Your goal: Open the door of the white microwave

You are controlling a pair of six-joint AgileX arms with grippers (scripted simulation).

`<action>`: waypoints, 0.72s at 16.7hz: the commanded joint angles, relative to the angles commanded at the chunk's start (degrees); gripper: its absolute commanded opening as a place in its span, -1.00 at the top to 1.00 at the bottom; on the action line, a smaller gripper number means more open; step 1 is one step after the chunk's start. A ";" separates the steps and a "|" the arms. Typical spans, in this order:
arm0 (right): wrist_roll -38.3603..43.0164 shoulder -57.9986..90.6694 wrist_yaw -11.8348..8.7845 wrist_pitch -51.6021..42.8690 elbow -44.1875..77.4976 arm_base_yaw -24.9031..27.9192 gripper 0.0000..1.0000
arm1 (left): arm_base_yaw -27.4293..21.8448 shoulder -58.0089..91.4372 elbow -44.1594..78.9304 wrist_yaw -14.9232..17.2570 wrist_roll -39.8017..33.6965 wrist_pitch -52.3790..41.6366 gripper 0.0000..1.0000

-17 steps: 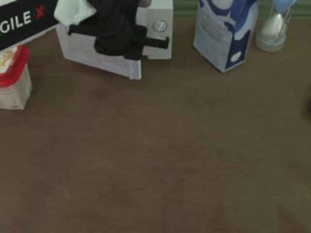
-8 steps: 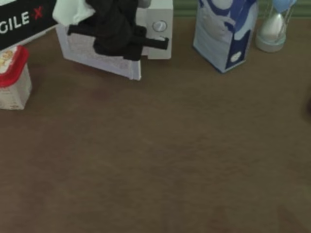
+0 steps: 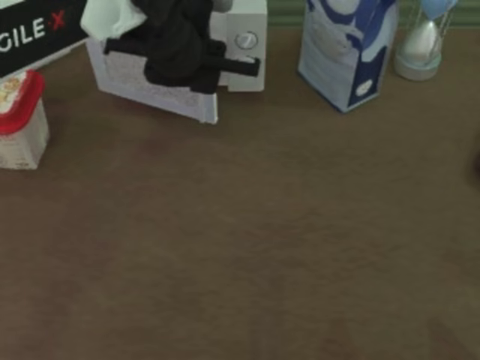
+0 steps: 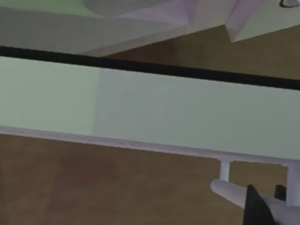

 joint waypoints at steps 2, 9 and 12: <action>0.00 0.00 0.00 0.00 0.00 0.00 -1.00 | 0.00 0.00 0.00 0.00 0.00 0.00 1.00; 0.00 0.00 0.00 0.00 0.00 0.00 -1.00 | -0.45 0.21 -0.20 0.48 -0.36 -0.01 1.00; 0.00 0.00 0.00 0.00 0.00 0.00 -1.00 | 0.06 -1.02 -1.67 1.23 1.39 0.61 1.00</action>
